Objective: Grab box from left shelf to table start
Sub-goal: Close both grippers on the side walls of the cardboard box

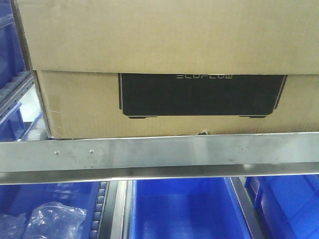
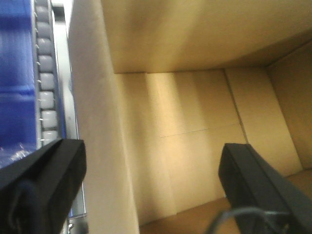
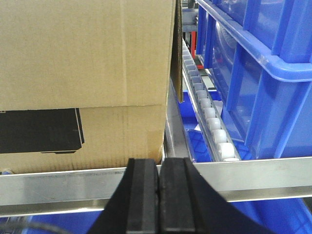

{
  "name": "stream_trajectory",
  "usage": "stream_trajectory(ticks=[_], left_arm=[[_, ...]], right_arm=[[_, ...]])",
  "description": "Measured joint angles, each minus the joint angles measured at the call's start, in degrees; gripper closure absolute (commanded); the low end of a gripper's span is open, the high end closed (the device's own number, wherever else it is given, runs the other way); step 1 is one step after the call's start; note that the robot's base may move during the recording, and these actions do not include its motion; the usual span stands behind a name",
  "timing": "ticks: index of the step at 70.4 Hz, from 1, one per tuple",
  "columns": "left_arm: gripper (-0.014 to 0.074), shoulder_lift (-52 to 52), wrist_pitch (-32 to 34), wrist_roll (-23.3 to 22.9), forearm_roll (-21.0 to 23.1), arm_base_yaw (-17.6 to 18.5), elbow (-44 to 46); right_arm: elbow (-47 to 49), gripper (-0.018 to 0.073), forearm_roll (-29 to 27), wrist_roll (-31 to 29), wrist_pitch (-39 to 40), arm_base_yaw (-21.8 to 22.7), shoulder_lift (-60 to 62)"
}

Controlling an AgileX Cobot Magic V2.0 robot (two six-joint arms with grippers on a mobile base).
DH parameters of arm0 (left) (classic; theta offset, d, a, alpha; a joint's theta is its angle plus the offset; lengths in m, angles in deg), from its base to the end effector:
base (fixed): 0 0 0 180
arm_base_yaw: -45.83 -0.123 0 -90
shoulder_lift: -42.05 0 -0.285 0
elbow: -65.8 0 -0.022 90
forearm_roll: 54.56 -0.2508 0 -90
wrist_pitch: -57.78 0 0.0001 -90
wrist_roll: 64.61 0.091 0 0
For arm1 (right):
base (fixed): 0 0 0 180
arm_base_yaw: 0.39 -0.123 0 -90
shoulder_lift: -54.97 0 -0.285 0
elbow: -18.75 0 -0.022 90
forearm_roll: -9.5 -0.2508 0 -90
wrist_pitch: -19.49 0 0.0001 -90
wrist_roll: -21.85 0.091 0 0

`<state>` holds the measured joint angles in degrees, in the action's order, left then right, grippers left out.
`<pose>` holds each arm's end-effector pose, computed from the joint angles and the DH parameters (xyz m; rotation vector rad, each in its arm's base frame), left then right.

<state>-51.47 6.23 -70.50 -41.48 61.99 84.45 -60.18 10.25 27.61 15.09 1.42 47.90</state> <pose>0.3092 -0.1064 0.4418 0.1416 2.2210 -0.4895 0.0568 -0.0019 0.1968 0.0947 1.5751 0.0430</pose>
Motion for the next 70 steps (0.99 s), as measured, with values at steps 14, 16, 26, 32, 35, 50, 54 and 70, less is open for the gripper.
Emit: stream_trajectory(ticks=[14, 16, 26, 32, 35, 50, 54, 70], left_arm=[[0.0178, -7.1, -0.5, -1.2, 0.1, 0.1, 2.2], [0.0185, -7.8, -0.7, -1.2, 0.1, 0.1, 2.2], [0.0343, -10.6, -1.6, -1.7, -0.4, 0.1, 2.4], [0.0501, -10.7, -1.8, -2.7, -0.7, 0.1, 2.9], [0.058, -10.7, -2.1, -2.3, -1.0, 0.1, 2.9], [0.0692, -11.1, -2.3, -1.9, -5.2, 0.0, 2.9], [0.0692, -11.1, -2.0, -1.9, -5.5, 0.0, 2.9], [0.0692, -11.1, -1.4, 1.8, -4.6, 0.5, 3.0]], right_arm=[[0.0, 0.0502, 0.0, 0.0, 0.0, 0.0, 0.0], [0.0, 0.0502, 0.0, 0.0, 0.0, 0.0, 0.0], [0.0, 0.0502, 0.0, 0.0, 0.0, 0.0, 0.0], [0.0, 0.0502, 0.0, 0.0, 0.0, 0.0, 0.0], [0.0, 0.0502, 0.0, 0.0, 0.0, 0.0, 0.0], [0.0, 0.0502, 0.0, 0.0, 0.0, 0.0, 0.0], [0.0, 0.0502, 0.0, 0.0, 0.0, 0.0, 0.0], [0.0, 0.0502, -0.1, 0.0, 0.7, 0.0, 0.0]])
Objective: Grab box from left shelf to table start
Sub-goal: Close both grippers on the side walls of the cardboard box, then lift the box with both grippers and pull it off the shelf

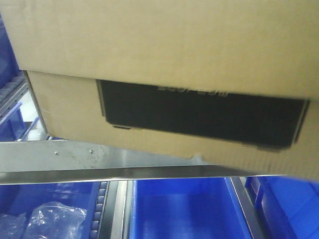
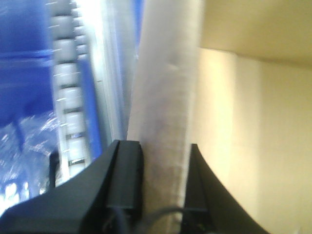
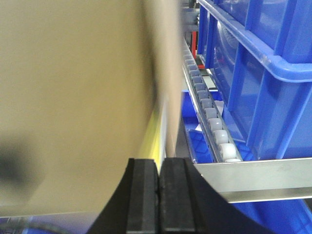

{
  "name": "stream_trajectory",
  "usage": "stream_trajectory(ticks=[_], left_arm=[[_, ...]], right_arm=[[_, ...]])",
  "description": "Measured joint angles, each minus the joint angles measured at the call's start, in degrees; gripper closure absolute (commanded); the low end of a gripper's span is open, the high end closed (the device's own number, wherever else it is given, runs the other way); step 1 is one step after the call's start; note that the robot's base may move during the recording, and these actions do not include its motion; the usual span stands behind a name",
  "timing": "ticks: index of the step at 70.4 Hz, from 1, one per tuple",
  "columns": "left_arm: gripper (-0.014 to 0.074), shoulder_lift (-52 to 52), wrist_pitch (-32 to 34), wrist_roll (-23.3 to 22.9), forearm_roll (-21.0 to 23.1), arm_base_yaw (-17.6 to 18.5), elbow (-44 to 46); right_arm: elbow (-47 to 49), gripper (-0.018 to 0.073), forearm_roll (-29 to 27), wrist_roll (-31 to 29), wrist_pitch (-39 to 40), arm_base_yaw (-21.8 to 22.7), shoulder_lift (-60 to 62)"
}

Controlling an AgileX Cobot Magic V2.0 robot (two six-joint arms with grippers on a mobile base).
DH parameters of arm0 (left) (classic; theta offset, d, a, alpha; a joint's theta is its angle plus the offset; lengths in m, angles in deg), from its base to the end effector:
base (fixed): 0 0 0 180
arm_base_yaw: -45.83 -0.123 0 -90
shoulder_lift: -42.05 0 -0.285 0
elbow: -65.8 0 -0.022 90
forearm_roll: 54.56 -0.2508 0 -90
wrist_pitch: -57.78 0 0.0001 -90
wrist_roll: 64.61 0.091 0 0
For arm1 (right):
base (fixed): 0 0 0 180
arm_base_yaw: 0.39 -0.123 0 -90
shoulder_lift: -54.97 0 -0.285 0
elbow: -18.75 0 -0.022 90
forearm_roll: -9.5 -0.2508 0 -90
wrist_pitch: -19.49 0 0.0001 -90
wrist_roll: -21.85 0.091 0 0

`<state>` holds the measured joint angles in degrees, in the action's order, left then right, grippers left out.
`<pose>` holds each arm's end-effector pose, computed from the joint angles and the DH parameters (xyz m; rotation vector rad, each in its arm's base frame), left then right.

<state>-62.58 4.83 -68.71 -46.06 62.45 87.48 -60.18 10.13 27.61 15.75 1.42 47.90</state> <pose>0.3623 -0.1194 0.3867 0.2111 2.3792 -0.3559 0.0568 -0.0019 0.1978 0.0954 1.5635 0.0450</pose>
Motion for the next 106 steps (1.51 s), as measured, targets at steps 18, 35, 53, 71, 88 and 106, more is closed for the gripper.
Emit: stream_trajectory(ticks=[18, 35, 53, 71, 88, 106], left_arm=[[0.0692, 0.0, 0.0, -5.5, -3.4, 0.0, 0.0], [0.0693, 0.0, 0.0, -12.6, -7.2, 0.3, 0.0], [0.0692, 0.0, 0.5, -16.4, -9.3, 0.4, 0.0], [0.0692, 0.0, 0.9, -18.3, -10.2, 0.5, -0.1], [0.0692, 0.0, 1.0, -18.4, -10.3, 0.5, -0.1], [0.0692, 0.0, 1.0, -18.4, -10.3, 0.5, -0.1]], right_arm=[[4.6, 0.0502, -1.1, 0.0, 0.6, 0.0, 0.0], [19.0, 0.0502, -1.2, 0.0, -7.2, 0.0, -2.9], [36.8, 0.0322, -1.3, 0.0, -16.1, 0.0, -19.7], [55.8, -0.0053, -1.9, 0.0, -28.7, 0.0, -38.5], [76.8, -0.0034, -3.0, -1.8, -44.5, 0.0, -57.0], [92.4, -0.0034, -3.6, -6.9, -57.5, 0.0, -76.9]])
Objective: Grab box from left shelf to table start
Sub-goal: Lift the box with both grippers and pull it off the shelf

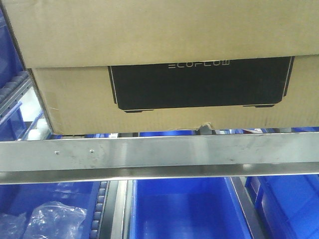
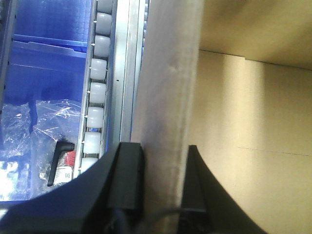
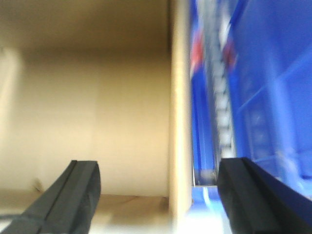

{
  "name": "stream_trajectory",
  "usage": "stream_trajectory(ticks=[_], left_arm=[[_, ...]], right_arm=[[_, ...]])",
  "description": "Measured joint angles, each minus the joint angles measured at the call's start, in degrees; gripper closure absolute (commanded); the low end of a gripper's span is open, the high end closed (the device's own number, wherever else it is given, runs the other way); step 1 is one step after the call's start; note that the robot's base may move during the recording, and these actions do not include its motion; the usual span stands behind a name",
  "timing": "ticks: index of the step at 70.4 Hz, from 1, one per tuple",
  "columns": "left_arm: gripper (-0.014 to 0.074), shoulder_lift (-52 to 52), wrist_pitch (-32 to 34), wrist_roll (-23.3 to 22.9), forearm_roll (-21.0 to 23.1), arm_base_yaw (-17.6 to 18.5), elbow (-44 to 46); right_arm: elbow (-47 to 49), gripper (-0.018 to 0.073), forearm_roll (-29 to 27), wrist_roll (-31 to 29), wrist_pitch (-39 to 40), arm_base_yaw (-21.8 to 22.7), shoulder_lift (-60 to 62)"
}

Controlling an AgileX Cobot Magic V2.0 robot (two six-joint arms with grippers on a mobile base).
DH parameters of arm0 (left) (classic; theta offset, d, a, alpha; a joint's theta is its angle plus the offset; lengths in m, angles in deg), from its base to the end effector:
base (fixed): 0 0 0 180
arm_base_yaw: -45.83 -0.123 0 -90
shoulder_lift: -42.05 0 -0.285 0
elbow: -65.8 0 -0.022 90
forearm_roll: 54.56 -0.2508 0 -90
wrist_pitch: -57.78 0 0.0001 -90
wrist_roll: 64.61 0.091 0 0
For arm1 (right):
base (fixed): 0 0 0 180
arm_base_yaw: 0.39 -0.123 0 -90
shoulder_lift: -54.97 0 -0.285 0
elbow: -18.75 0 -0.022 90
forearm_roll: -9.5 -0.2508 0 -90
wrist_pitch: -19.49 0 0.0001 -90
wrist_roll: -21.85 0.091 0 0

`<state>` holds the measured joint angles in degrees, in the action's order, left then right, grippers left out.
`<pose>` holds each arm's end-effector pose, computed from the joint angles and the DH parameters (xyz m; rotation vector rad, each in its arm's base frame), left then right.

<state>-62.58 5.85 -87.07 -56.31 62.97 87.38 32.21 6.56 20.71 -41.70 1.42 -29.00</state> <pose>0.3662 -0.1107 0.3866 -0.0997 2.3733 -0.2979 0.2670 -0.0043 0.4503 0.0187 2.2974 0.0379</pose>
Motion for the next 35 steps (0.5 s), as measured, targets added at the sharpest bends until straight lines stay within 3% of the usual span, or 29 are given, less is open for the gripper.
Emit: stream_trajectory(ticks=[9, 10, 22, 35], left_arm=[[0.0692, 0.0, 0.0, 0.0, 0.0, 0.0, 0.0], [0.0692, 0.0, 0.9, 0.0, -2.1, 0.1, 0.0], [0.0692, 0.1, 0.9, 0.1, -2.8, 0.4, 0.0], [0.0692, 1.3, -0.2, -0.1, -7.2, 2.7, -0.6]], right_arm=[[3.4, -0.0034, 3.5, -0.6, 0.3, 0.0, -6.2], [3.8, 0.0491, 6.2, -1.8, 5.7, -0.2, -16.1], [3.8, 0.0498, 6.1, -1.9, 5.8, -0.2, -15.8], [3.8, 0.0498, 5.7, -1.9, 4.6, -0.4, -13.7]])
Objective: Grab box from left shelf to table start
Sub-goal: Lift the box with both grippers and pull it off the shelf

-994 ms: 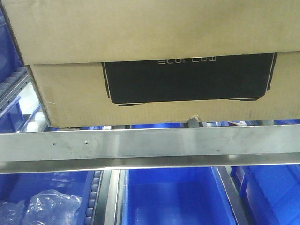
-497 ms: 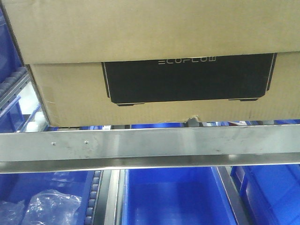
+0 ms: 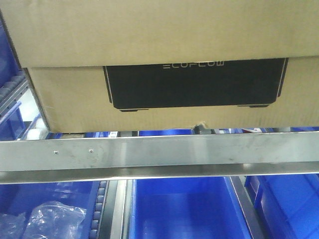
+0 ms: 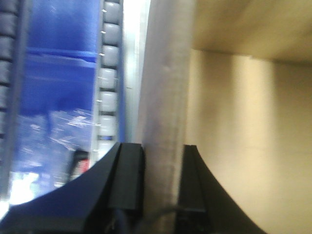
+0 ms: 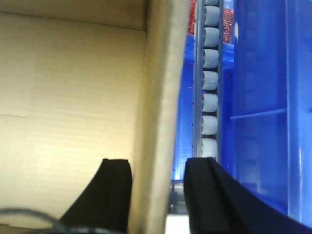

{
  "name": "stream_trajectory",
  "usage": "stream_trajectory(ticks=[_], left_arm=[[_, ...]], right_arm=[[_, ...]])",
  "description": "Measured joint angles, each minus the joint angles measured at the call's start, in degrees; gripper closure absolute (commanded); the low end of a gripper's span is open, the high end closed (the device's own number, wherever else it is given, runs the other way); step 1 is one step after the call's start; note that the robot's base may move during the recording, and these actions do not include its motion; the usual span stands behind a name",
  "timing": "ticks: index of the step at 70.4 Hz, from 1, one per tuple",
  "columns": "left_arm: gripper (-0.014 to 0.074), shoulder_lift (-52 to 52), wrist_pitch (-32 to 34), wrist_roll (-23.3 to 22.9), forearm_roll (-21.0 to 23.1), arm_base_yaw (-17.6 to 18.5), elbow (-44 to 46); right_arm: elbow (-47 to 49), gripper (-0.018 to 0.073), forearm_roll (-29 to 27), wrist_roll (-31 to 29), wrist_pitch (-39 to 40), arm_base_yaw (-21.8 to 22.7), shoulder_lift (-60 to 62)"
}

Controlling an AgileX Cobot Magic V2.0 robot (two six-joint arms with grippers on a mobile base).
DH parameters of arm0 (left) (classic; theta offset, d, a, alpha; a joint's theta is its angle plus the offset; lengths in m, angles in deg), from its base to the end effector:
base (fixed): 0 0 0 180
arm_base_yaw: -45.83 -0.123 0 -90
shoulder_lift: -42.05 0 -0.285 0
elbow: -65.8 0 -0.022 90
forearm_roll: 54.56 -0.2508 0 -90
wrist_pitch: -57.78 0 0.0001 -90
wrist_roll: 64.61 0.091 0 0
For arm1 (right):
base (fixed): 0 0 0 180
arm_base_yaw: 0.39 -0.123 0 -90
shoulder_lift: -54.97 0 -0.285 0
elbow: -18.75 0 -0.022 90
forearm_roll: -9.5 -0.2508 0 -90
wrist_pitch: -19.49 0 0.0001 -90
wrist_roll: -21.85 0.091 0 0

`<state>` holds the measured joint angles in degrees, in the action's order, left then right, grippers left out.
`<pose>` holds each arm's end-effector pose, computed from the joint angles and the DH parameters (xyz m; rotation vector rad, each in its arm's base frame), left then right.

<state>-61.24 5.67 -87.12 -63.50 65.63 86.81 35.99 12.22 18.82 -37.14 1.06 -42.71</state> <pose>0.3575 -0.1168 0.3930 -0.0037 2.3390 -0.1763 0.3434 -0.0123 0.4022 -0.0456 2.3927 -0.0965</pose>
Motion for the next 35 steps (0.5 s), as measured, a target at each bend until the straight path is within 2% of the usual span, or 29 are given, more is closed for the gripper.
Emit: stream_trajectory(ticks=[11, 24, 35], left_arm=[[0.0692, 3.3, -1.6, -0.5, -2.4, 1.7, -0.2], [0.0692, 7.0, -4.3, -0.5, -2.8, 2.1, -0.2], [0.0692, 9.0, -9.1, -0.5, -2.4, 2.2, -0.2]], right_arm=[[-0.1, 0.0498, -0.3, -0.1, -1.4, -0.1, 3.6], [-0.1, 0.0498, -2.7, -0.2, -3.2, -0.1, 6.7], [-0.2, 0.0498, -4.9, -0.2, -6.6, -0.1, 8.1]])
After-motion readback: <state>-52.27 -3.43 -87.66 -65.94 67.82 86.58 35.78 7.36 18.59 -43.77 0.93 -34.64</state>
